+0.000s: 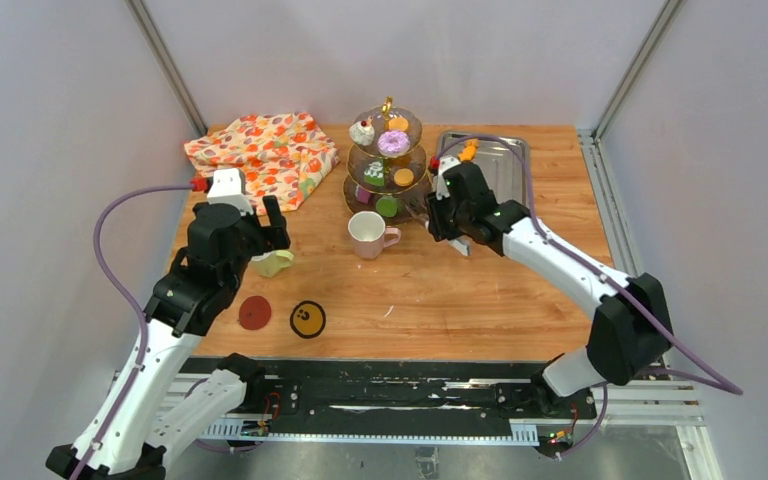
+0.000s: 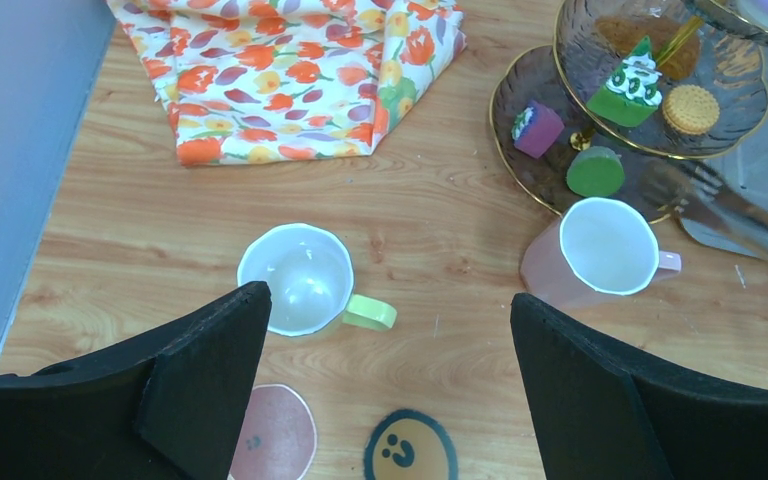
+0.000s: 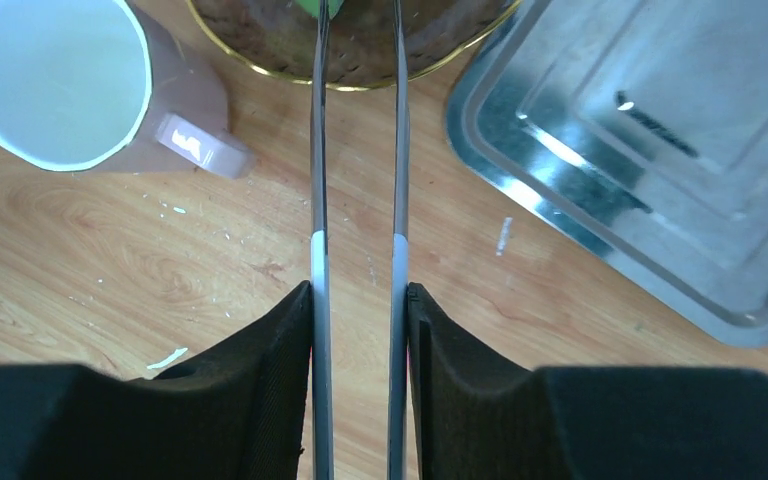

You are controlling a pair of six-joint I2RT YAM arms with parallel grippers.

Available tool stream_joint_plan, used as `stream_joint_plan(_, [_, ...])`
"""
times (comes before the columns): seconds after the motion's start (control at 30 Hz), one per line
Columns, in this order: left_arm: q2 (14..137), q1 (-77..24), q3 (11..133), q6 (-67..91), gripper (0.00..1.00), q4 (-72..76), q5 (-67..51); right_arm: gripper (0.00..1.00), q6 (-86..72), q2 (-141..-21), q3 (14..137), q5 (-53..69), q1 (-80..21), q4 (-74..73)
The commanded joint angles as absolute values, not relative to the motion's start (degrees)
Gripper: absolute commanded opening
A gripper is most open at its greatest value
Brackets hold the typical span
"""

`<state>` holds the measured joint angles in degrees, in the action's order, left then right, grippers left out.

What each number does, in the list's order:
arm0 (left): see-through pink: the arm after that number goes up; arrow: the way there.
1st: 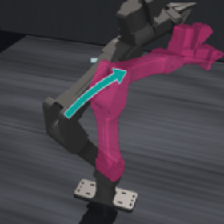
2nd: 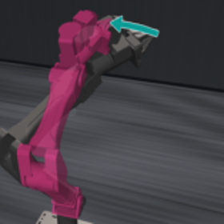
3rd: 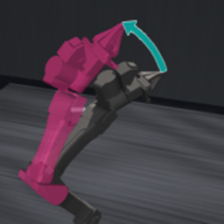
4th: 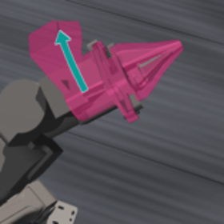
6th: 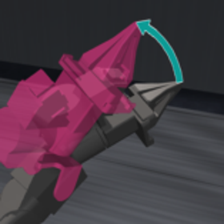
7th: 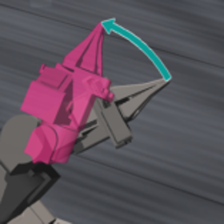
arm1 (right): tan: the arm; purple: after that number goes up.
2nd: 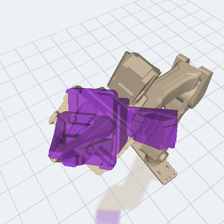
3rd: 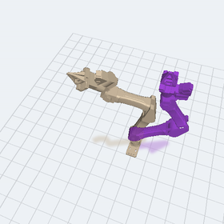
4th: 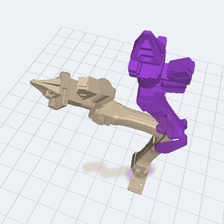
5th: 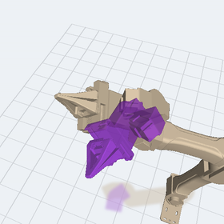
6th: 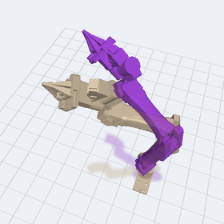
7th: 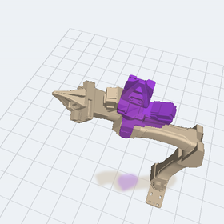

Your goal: Serve the afternoon tea

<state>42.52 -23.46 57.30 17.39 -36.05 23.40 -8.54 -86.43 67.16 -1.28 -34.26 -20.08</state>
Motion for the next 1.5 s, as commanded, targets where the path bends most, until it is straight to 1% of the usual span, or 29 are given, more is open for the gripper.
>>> stream_joint_plan(0.0, [43.20, -23.62, 57.35, 17.66, 0.94, -33.56, 23.25, 0.37, -6.92, -80.85, 65.38, -3.92, -31.12, -19.16])
stream_joint_plan(0.13, [44.45, -23.58, 57.54, 18.09, 0.94, -33.09, 22.82, 0.37, -7.04, -79.15, 63.42, -4.07, -27.35, -19.21])
stream_joint_plan(0.27, [45.15, -23.61, 57.74, 18.08, 0.94, -32.82, 22.99, 0.38, -8.45, -76.88, 61.94, -4.07, -21.54, -18.61])
stream_joint_plan(0.4, [45.52, -23.63, 57.79, 18.33, 0.94, -32.58, 23.29, 0.38, -10.23, -77.13, 62.17, -10.12, -18.05, -16.52])
stream_joint_plan(0.67, [48.51, -23.60, 58.79, 17.80, 0.94, -31.34, 24.30, 0.40, -11.03, -92.06, 75.29, -10.95, -13.68, -16.79])
stream_joint_plan(0.97, [50.63, -23.61, 58.71, 16.19, 0.94, -30.55, 27.68, 0.40, -11.76, -107.36, 91.69, -10.27, -11.86, -18.07])
stream_joint_plan(1.47, [53.20, -23.60, 58.45, 14.63, 0.95, -29.38, 27.77, 0.41, -15.43, -118.24, 100.46, -6.30, -10.76, -17.52])
